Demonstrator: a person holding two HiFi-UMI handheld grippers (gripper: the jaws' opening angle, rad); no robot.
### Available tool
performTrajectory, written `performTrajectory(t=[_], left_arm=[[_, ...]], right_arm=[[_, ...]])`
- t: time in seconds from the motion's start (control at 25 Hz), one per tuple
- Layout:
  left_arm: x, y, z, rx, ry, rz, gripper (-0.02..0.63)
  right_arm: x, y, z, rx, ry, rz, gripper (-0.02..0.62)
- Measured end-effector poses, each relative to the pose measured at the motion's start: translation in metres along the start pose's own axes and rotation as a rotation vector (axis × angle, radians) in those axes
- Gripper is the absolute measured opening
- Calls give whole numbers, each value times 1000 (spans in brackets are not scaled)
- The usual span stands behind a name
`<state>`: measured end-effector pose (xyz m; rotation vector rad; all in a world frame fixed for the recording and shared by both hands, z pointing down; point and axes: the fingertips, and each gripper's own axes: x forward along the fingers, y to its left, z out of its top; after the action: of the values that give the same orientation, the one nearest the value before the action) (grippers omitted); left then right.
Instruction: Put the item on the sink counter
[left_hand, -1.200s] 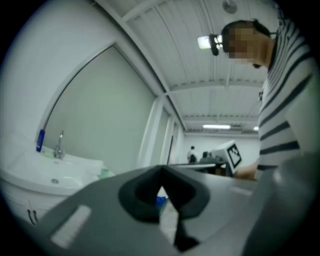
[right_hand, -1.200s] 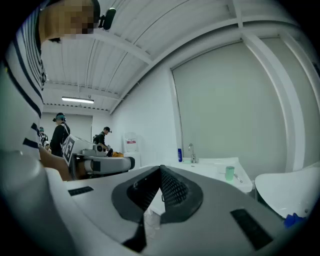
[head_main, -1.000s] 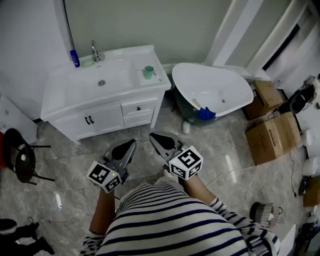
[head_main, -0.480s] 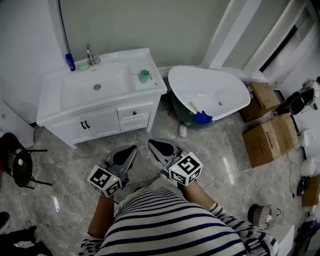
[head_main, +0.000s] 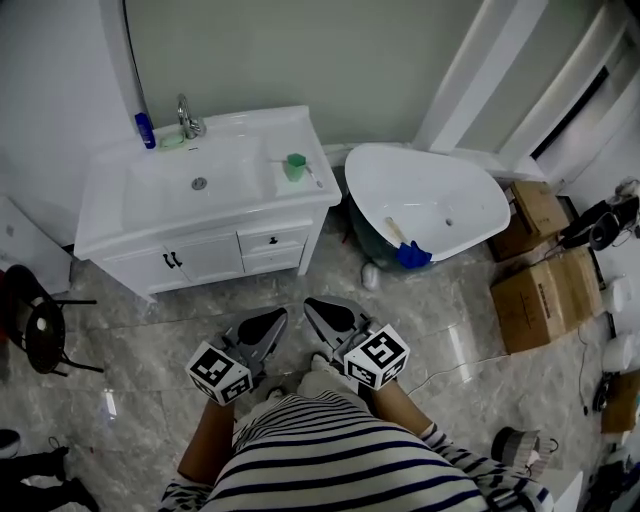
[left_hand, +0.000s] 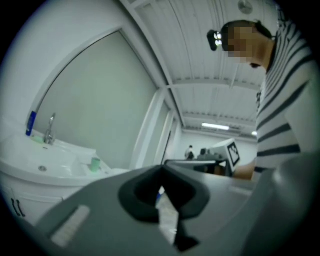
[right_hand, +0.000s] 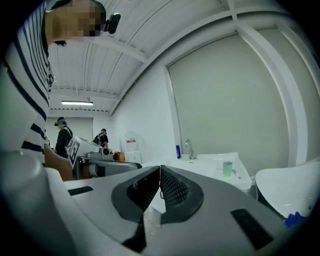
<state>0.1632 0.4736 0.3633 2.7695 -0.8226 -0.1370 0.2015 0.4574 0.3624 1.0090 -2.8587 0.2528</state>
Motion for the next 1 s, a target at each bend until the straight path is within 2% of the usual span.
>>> performTrajectory(t=[0.24,0.6,1.0], left_arm=[[41,10,-1,-9,10,19,6],[119,20,19,13,-2,52,6],[142,27,16,8,4,102,6]], right_arm=[[-2,-41,5,4,-8,15,8],[-14,-113,32,-4,-28,65,8],[-9,-141,33,16,-23,119,8]])
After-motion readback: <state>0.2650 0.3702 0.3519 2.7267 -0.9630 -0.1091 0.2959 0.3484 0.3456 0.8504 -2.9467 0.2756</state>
